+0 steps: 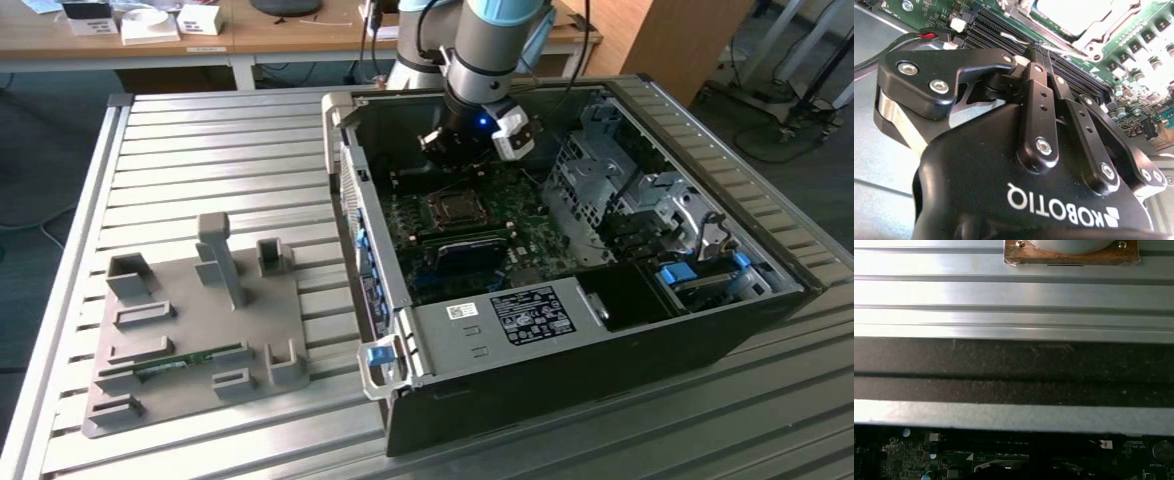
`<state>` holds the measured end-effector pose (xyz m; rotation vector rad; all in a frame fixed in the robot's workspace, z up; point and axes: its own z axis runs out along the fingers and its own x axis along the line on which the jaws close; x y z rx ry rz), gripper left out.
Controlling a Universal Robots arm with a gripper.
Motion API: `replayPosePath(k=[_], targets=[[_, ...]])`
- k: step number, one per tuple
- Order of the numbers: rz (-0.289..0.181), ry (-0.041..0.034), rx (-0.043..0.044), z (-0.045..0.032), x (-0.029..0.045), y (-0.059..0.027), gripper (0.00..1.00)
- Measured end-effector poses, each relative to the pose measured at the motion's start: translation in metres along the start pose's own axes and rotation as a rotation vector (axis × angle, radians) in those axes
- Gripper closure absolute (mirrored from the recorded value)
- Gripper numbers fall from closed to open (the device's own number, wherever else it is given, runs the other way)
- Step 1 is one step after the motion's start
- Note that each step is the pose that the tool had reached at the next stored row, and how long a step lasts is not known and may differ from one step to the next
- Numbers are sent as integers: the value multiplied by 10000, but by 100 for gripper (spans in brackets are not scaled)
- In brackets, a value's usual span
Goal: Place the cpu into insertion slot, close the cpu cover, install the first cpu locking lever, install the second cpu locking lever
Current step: 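Install the first cpu locking lever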
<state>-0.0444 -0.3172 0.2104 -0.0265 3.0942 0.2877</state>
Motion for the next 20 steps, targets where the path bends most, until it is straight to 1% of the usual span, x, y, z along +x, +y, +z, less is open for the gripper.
replayPosePath(k=[12, 20], targets=[[0, 1, 11, 28, -5, 5, 90], [-1, 3, 60, 69, -36, -3, 90]])
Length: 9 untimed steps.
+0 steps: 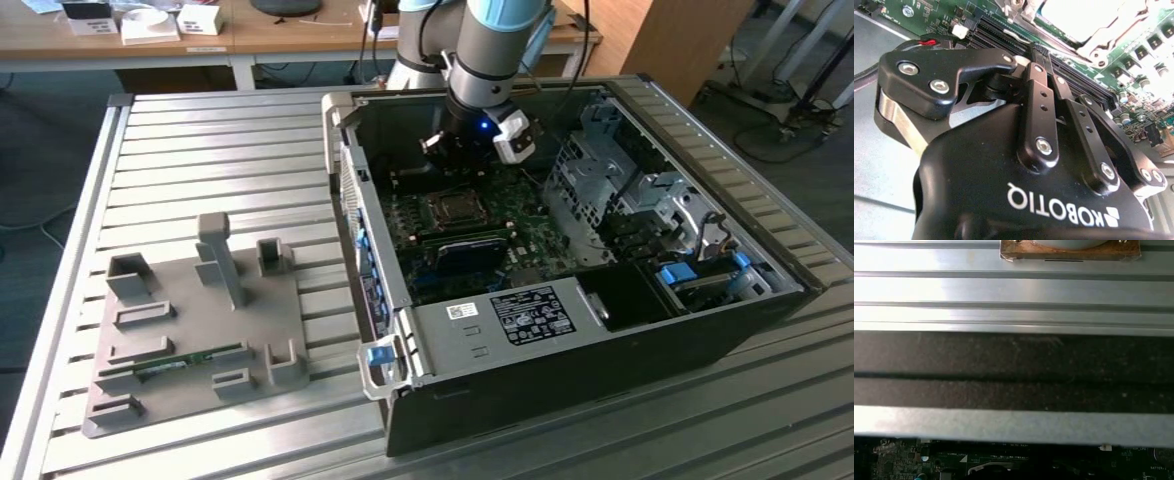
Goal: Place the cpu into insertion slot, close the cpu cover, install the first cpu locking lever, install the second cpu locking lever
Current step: 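Install the first cpu locking lever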
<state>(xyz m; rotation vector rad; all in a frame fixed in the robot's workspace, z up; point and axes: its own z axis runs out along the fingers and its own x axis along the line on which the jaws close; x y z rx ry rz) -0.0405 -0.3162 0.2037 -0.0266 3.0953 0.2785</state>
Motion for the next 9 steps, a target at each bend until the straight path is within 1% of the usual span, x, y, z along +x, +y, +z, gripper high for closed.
replayPosePath(k=[9], targets=[[-1, -1, 1, 7, -13, 9, 90]])
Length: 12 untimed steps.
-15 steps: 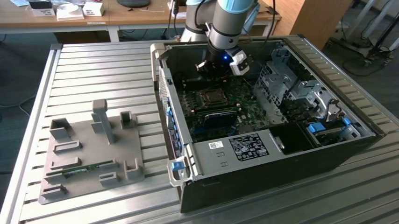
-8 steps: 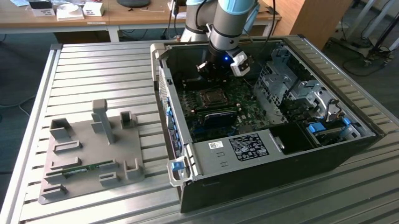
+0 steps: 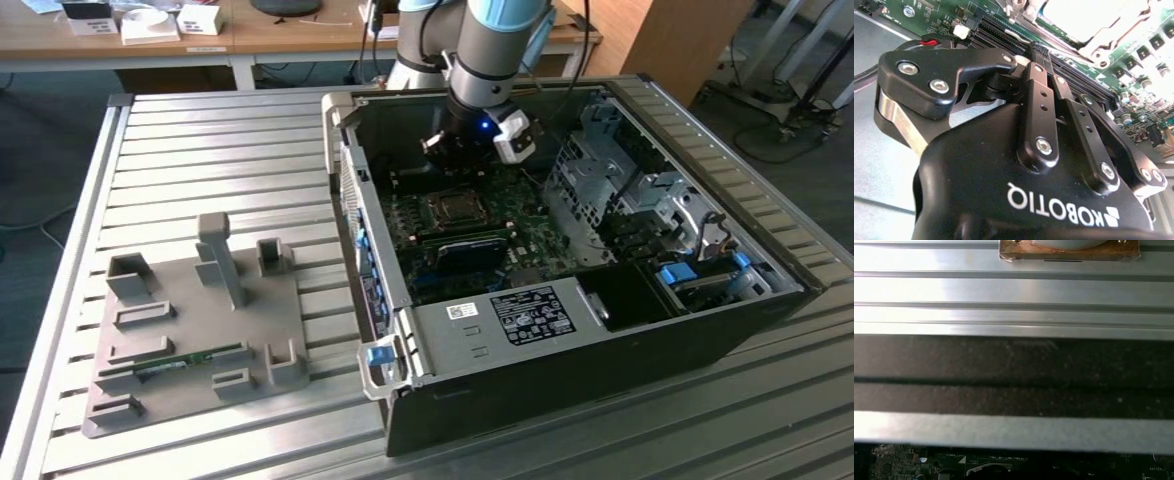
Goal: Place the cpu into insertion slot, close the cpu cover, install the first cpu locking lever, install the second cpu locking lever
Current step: 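Install the first cpu locking lever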
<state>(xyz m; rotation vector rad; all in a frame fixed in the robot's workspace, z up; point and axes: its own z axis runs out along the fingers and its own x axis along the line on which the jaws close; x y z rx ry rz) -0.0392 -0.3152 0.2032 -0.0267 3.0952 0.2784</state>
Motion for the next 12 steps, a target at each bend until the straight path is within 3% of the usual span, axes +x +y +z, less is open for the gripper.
replayPosePath(k=[12], targets=[[0, -1, -1, 4, -70, 2, 90]])
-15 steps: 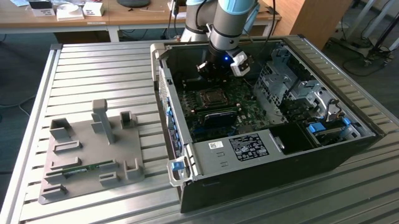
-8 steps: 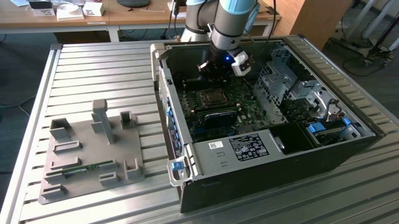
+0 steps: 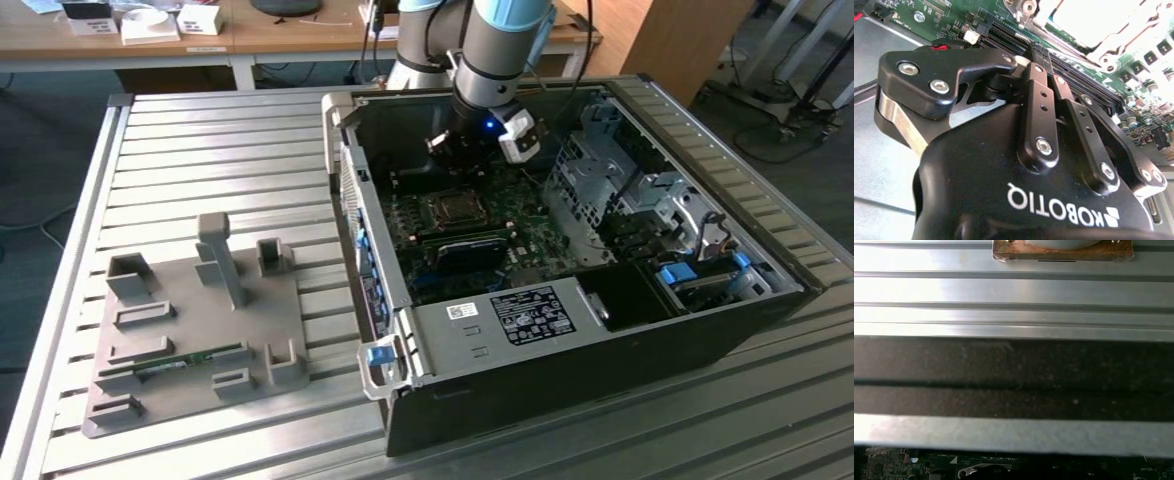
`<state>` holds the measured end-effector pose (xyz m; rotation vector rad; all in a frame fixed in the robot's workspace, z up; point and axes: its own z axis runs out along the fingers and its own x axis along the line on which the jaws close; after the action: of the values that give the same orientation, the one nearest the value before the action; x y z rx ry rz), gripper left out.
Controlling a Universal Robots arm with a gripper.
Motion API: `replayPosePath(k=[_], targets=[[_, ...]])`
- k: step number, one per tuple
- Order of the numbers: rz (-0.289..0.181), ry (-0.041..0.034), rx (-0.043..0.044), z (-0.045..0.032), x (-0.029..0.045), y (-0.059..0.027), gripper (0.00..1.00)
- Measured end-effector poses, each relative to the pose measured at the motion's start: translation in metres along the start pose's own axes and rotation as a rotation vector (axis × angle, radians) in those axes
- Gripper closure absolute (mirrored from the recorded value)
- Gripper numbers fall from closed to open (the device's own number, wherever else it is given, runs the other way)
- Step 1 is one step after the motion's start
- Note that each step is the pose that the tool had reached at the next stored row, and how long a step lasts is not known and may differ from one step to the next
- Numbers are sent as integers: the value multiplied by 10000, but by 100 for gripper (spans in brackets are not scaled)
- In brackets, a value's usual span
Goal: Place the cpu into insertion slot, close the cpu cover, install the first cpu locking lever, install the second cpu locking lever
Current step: 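Install the first cpu locking lever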
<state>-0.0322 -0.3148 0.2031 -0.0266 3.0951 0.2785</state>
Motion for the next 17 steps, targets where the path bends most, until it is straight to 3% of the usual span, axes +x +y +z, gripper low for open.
replayPosePath(k=[17], targets=[[164, -29, 16, 1, -3, 0, 90]])
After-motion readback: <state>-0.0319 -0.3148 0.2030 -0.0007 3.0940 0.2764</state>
